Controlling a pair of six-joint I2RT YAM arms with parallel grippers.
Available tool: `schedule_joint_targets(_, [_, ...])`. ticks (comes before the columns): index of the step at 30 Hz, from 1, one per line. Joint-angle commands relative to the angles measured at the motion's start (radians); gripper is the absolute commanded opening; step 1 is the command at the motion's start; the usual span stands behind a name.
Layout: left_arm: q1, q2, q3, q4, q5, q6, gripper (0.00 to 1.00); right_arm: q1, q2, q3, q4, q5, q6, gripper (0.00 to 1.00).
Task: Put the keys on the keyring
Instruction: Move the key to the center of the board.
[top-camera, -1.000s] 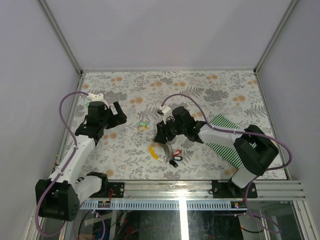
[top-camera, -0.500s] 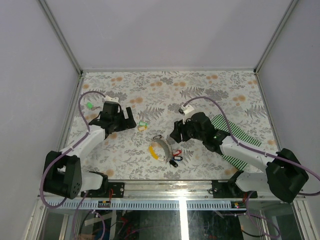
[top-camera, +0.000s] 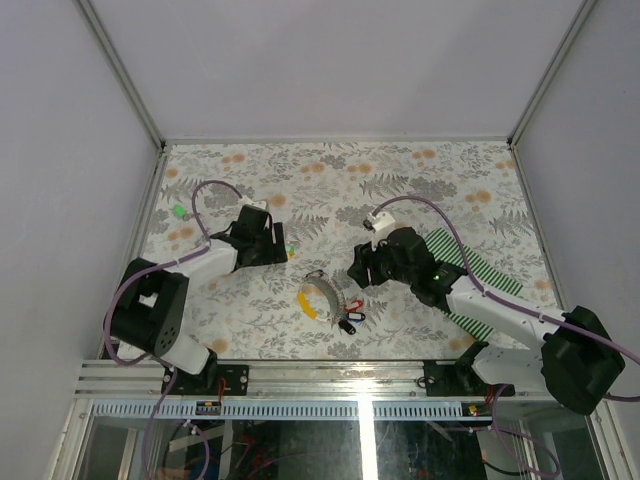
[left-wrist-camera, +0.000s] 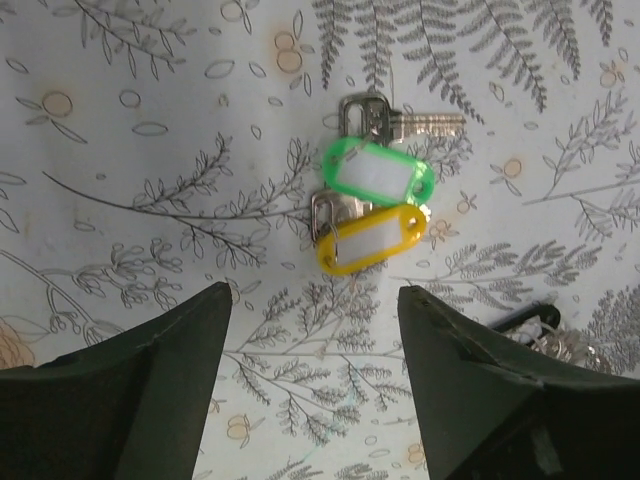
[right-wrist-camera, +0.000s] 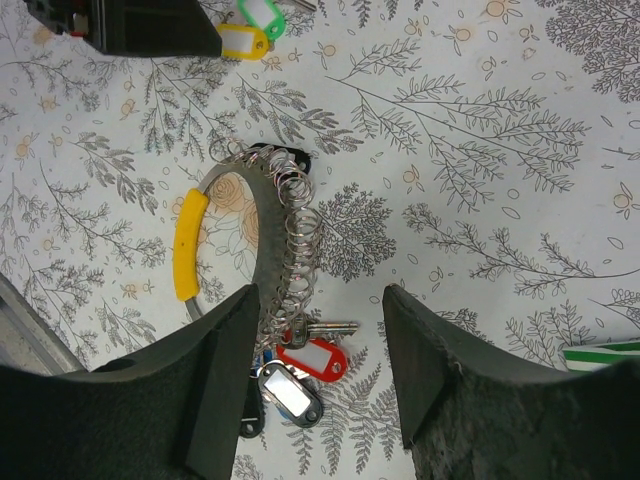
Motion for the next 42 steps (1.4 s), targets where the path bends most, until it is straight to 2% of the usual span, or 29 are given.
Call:
schedule_joint_targets(1, [-0.014,0.039,0.067,0.076,-0.085,0.017,0.66,-0.008,-0.037,-0.010,0.006,0.014,-0.006,0.60])
schedule_joint_targets(5, [-0.019,0.053,0.081,0.076,-0.127,0.033,0.62,-0.009,-0.036,-0.014,0.008,-0.001,0.002,0.59])
schedule_joint_targets(32, [-0.029,0.124,0.083,0.128,-0.081,0.084,0.26,-0.009,-0.025,-0.005,-0.005,-0.035,-0.003,0.59])
schedule_joint_targets(34, [-0.030,0.125,0.082,0.134,-0.077,0.087,0.22,-0.009,-0.025,-0.005,-0.007,-0.037,-0.003,0.59])
schedule_joint_targets(40, [-0.030,0.114,0.055,0.159,-0.056,0.090,0.01,-0.009,-0.028,-0.004,-0.013,-0.038,-0.006,0.59])
schedule_joint_targets(42, [-0.031,0.106,0.040,0.166,-0.050,0.089,0.00,-0.009,-0.029,-0.002,-0.018,-0.038,-0.008,0.59])
